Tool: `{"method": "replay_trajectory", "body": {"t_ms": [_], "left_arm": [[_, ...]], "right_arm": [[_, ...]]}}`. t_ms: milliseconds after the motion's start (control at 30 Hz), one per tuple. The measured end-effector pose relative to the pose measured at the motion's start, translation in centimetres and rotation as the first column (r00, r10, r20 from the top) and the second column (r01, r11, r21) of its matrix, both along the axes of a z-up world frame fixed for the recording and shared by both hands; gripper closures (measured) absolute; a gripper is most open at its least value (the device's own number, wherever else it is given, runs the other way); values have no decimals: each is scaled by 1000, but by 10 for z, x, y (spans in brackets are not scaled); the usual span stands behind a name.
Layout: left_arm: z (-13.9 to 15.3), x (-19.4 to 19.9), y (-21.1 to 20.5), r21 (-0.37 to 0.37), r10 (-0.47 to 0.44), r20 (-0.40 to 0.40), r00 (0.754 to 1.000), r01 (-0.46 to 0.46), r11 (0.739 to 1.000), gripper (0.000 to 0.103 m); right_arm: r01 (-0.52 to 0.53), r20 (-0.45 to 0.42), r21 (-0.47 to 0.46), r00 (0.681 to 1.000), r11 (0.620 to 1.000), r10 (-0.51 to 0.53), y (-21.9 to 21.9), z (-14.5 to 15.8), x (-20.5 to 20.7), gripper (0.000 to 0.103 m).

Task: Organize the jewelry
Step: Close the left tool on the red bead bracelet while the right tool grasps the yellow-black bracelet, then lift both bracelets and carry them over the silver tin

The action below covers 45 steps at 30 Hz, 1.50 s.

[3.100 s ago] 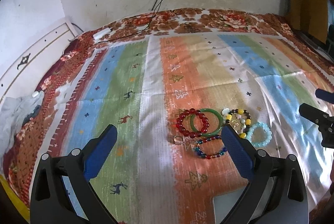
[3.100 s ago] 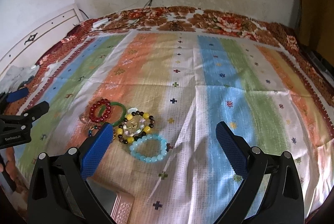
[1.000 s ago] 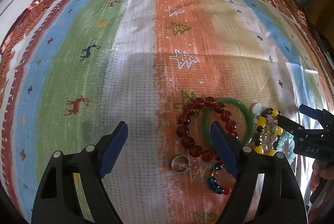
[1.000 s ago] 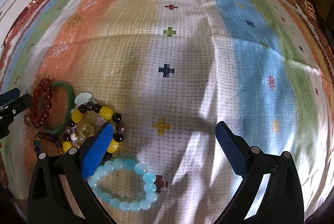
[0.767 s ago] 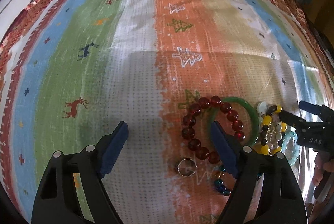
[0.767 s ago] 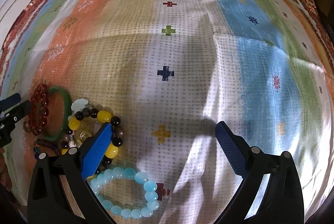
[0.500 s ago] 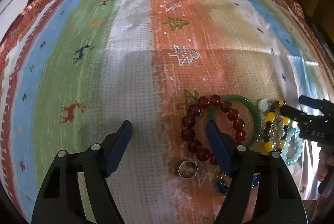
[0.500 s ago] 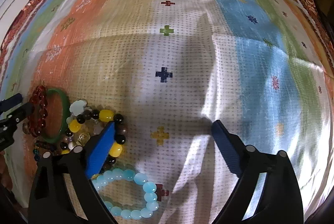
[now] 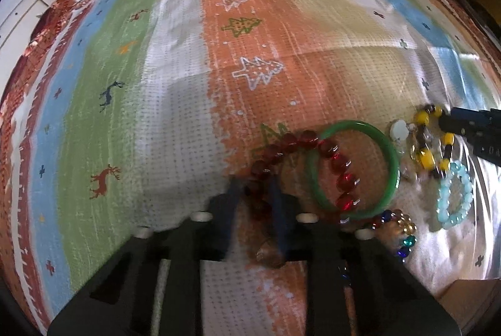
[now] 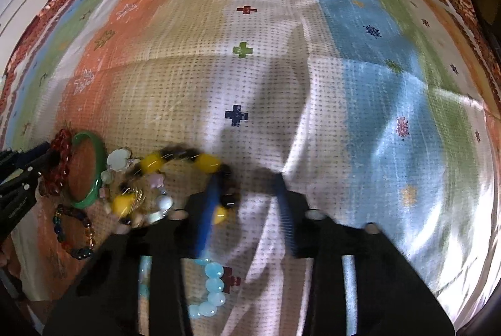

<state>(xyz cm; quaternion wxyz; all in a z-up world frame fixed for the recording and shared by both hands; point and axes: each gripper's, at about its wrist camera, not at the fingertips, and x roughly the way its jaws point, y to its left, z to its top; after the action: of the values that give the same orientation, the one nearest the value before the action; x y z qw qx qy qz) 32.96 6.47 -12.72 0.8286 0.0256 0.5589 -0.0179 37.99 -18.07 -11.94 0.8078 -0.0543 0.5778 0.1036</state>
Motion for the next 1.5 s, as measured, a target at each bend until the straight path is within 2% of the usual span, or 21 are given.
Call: {"method": "replay_trajectory", "body": {"t_ms": [167, 333, 500, 600, 1233, 1367, 1500], "left_arm": [[2, 1, 7, -71, 32, -16, 999, -33, 997, 90], [17, -3, 3, -83, 41, 9, 999, -40, 996, 90], [48, -9, -1, -152, 38, 69, 997, -27, 988, 90], [61, -14, -5, -168, 32, 99, 995, -15, 986, 90], [97, -47, -8, -160, 79, 175, 981, -51, 986, 90], [104, -56, -7, -133, 95, 194, 976, -69, 989, 90], [115, -65, -6, -146, 104, 215, 971, -73, 987, 90]], "right_arm": [[-13, -7, 9, 1000, 1000, 13, -2, 2, -5, 93], [-16, -2, 34, 1000, 999, 16, -5, 11, -10, 93], [-37, 47, 79, 998, 996, 33, -2, 41, -24, 93], [-66, 82, 102, 995, 993, 58, 8, 61, -34, 93], [-113, 187, 87, 978, 990, 95, 18, 102, -74, 93], [-135, 214, 84, 970, 987, 114, 22, 112, -87, 93], [-149, 239, 106, 964, 983, 120, 22, 123, -98, 93]]}}
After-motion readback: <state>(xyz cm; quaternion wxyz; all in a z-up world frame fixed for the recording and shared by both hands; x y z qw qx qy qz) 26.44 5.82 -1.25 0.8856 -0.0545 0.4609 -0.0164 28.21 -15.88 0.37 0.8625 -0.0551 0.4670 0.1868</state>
